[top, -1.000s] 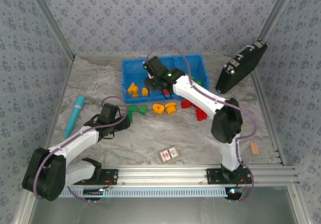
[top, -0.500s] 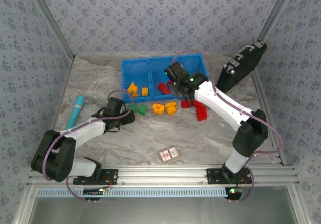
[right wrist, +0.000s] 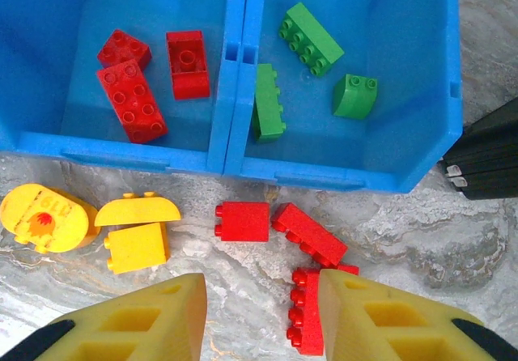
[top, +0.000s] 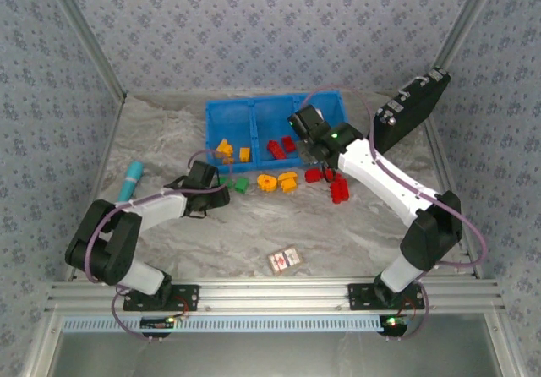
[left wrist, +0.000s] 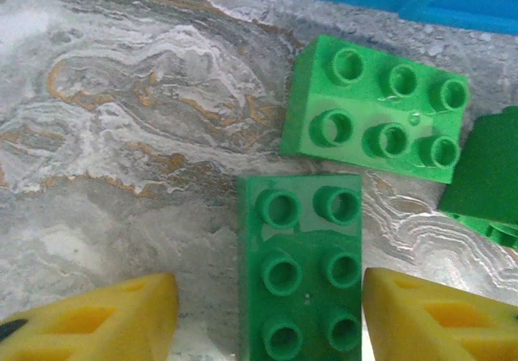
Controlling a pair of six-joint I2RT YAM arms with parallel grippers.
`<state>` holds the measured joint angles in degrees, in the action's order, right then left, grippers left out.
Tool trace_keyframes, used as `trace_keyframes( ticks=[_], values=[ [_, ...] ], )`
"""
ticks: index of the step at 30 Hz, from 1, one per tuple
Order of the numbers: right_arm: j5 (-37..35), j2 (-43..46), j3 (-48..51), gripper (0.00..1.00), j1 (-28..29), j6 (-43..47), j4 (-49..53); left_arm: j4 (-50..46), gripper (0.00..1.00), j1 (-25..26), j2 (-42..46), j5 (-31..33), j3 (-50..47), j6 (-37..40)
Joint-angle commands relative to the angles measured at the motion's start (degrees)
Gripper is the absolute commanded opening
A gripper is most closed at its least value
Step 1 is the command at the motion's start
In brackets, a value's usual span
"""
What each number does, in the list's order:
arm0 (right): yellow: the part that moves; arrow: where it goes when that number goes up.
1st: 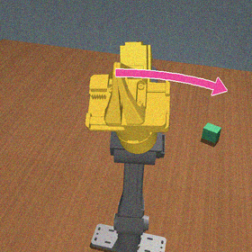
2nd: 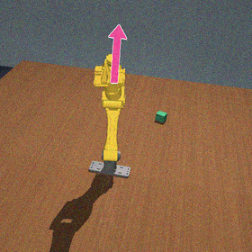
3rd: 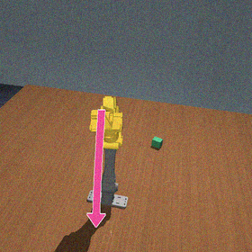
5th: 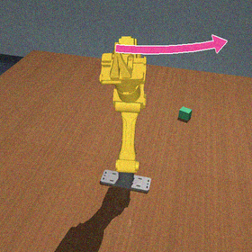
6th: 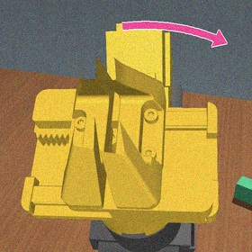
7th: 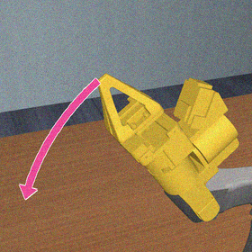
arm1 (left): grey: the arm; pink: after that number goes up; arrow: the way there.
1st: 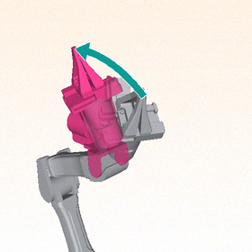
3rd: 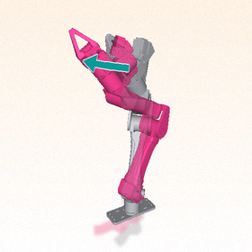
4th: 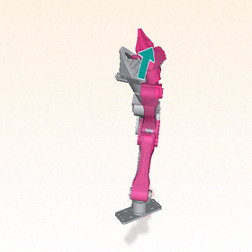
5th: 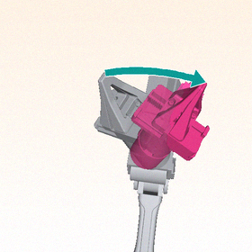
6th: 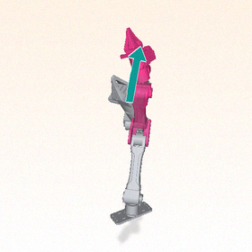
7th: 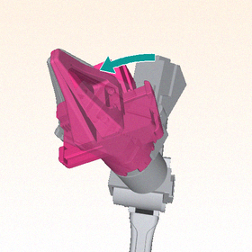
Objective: Sort the legos into containers by color
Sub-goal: Pick up the lego from the center of the table.
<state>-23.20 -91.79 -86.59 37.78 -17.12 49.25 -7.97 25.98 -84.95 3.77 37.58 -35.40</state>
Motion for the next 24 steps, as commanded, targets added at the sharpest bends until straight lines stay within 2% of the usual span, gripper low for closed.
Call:
trace_keyframes(
  ticks=[1, 4, 14, 19, 24],
  values=[
    [-1.3, 1.2, -0.2, 0.43, -0.3, -0.5, 1.1, 1.0, 0.57, 1.3, -3.9, -2.0, 1.4, 0.0],
    [-1.5, 2.1, 0.4, 0.43, -0.3, -0.4, 1.0, 0.1, 0.46, 2.3, -6.0, -1.5, 2.4, 0.8],
    [0.4, 6.5, 4.4, 0.45, -4.3, 1.9, -1.8, -6.6, 0.32, 7.7, -9.5, 3.8, 6.4, 2.0],
    [3.7, 10.8, 9.9, 0.46, -8.8, 1.6, -3.7, -11.0, 0.22, 10.3, -9.2, 5.9, 8.5, 1.7],
    [9.3, 16.4, 17.7, 0.47, -15.3, -0.7, -6.9, -18.1, 0.19, 12.3, -5.6, 7.0, 14.0, 2.7]
  ],
)
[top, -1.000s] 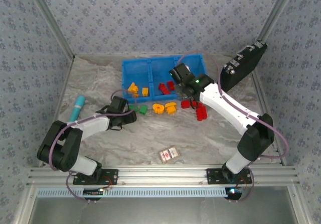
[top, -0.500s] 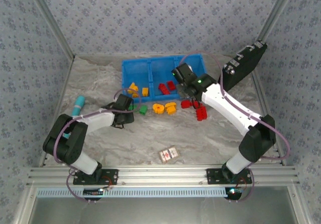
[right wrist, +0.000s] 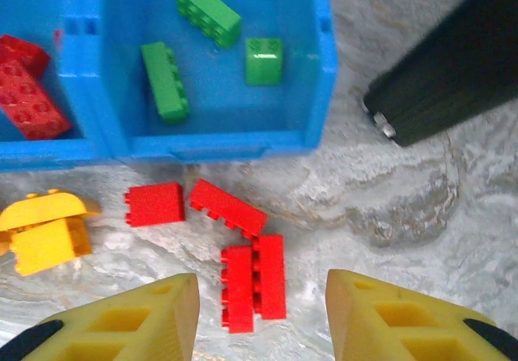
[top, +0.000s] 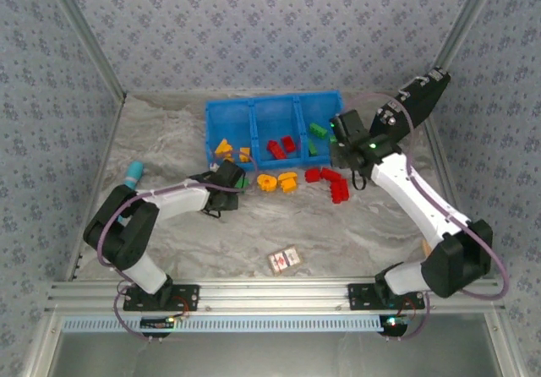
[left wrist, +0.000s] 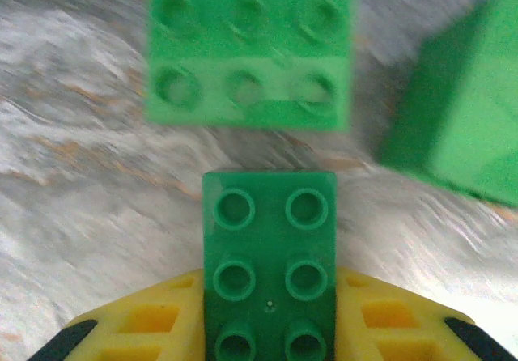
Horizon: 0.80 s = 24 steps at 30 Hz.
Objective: Sort the legos into containers by color
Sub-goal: Pick up the lego from the center of the table, then place the lego in the container.
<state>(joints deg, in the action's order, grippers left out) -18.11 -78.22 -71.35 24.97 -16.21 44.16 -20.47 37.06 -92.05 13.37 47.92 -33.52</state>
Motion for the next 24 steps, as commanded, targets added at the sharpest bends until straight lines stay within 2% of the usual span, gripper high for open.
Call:
trace_keyframes(
  ticks=[1, 6, 11, 16, 24],
  values=[
    [5.3, 3.7, 5.5, 0.47, -3.7, -2.1, -2.3, -7.2, 0.19, 1.6, 2.6, -2.5, 5.7, 1.3],
    [10.0, 7.3, 11.8, 0.48, -8.4, -4.8, -4.1, -12.8, 0.19, 3.0, 4.2, -1.6, 19.1, 4.1],
    [16.9, 9.3, 18.2, 0.49, -13.3, -7.8, -8.3, -14.4, 0.19, 5.6, -1.3, -2.4, 34.6, 7.1],
    [20.0, 10.1, 23.2, 0.51, -15.5, -9.4, -12.5, -13.4, 0.19, 8.5, -11.1, -4.7, 49.4, 10.6],
    [22.2, 10.6, 26.4, 0.52, -16.7, -10.0, -15.1, -13.1, 0.20, 10.0, -30.8, -7.7, 73.5, 13.5]
  ],
)
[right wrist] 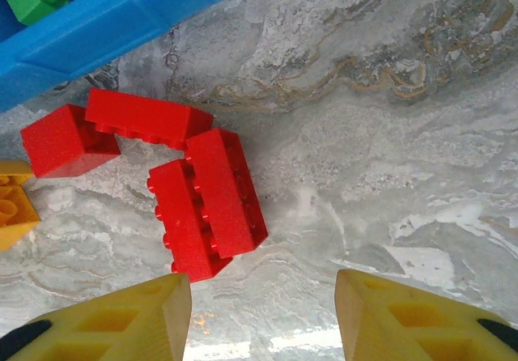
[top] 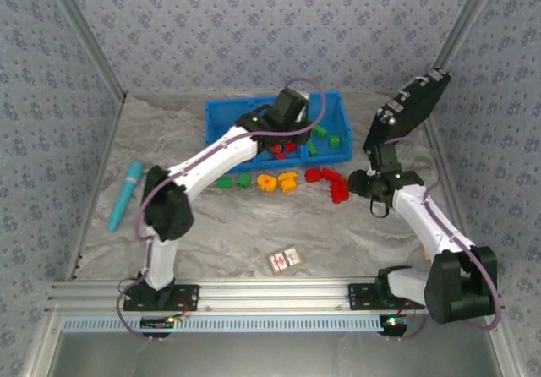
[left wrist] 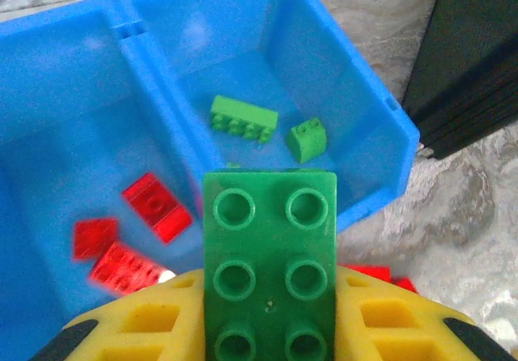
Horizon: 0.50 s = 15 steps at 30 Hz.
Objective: Sort the legos into containers by color
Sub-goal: Place the lego in the container.
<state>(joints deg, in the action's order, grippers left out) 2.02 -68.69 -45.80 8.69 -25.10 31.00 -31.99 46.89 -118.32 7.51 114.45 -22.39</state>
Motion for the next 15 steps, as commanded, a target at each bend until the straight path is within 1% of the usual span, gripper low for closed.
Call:
trace_keyframes(
  ticks=[1, 6, 9, 15],
  values=[
    [2.2, 1.1, 1.1, 0.52, -0.6, -1.1, -2.1, -2.1, 0.20, 0.3, -7.2, -2.4, 10.0, 2.4],
    [2.9, 0.9, 2.2, 0.53, -0.9, -1.2, -3.4, -6.3, 0.20, 0.6, -18.3, -4.4, 24.6, 2.4],
    [3.6, 0.4, 2.6, 0.54, -1.0, -1.4, -4.4, -8.8, 0.21, 0.7, -23.1, -4.7, 30.7, 2.2],
    [3.8, -0.5, 3.1, 0.54, -1.0, -1.2, -5.6, -9.2, 0.26, 0.5, -27.6, -4.7, 33.6, 1.3]
  ],
)
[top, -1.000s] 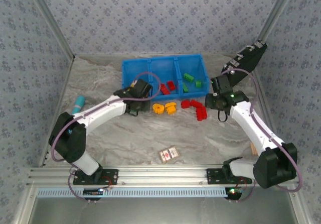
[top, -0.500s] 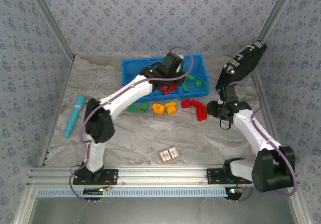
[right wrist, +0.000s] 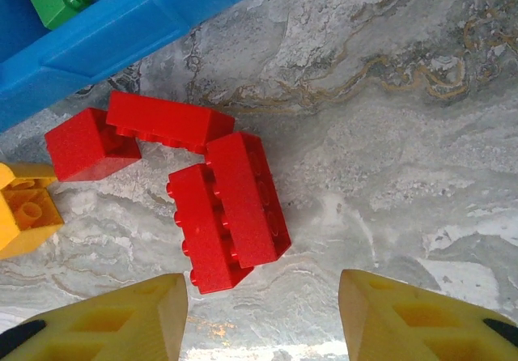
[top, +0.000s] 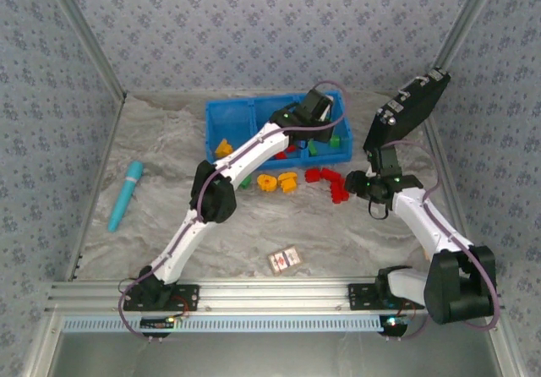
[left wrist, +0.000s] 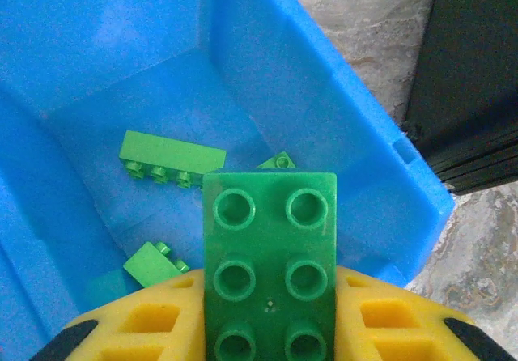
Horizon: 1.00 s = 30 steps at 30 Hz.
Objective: Sort the legos into containers by color
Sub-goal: Place the lego in the container.
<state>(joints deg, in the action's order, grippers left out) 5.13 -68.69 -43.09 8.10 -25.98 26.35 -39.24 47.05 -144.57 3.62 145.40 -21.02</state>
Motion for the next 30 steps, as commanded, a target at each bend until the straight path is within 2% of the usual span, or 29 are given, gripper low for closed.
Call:
trace_keyframes(
  ticks=[1, 7, 13, 18, 22, 24, 27, 30],
  values=[
    [0.6, -0.7, 0.4, 0.54, -0.5, -0.2, -1.0, -2.0, 0.26, 0.3, -1.6, -1.0, 2.7, -0.2],
    [0.8, -1.8, 0.3, 0.54, -0.5, 0.0, -1.7, -1.8, 0.30, 0.1, -2.6, -1.2, 2.7, -0.4],
    [1.1, -2.6, 0.0, 0.54, -0.4, -0.1, -2.2, -3.2, 0.50, 0.0, -2.6, -0.9, 2.7, -0.4],
    [0.8, -2.1, -0.3, 0.54, 0.1, 0.5, -1.8, -3.1, 0.55, -0.1, -0.2, -0.7, 2.7, 1.0],
    [-4.8, -1.2, -2.2, 0.54, 5.2, 2.0, 0.0, -3.0, 0.58, -0.3, 3.5, -0.3, 2.6, 2.9],
    [-5.4, -0.8, -2.7, 0.55, 7.1, 2.0, 0.0, -3.5, 0.59, -0.3, 5.9, 0.1, 2.0, 4.1],
    [-6.2, -1.0, -3.1, 0.55, 8.9, 1.2, 0.0, -2.9, 0.60, -0.5, 11.5, 1.3, -3.1, 7.3],
    [-7.7, -1.7, -4.0, 0.55, 10.4, 0.7, 0.1, 1.5, 0.61, -0.3, 20.4, 4.7, -15.5, 10.9]
  ],
)
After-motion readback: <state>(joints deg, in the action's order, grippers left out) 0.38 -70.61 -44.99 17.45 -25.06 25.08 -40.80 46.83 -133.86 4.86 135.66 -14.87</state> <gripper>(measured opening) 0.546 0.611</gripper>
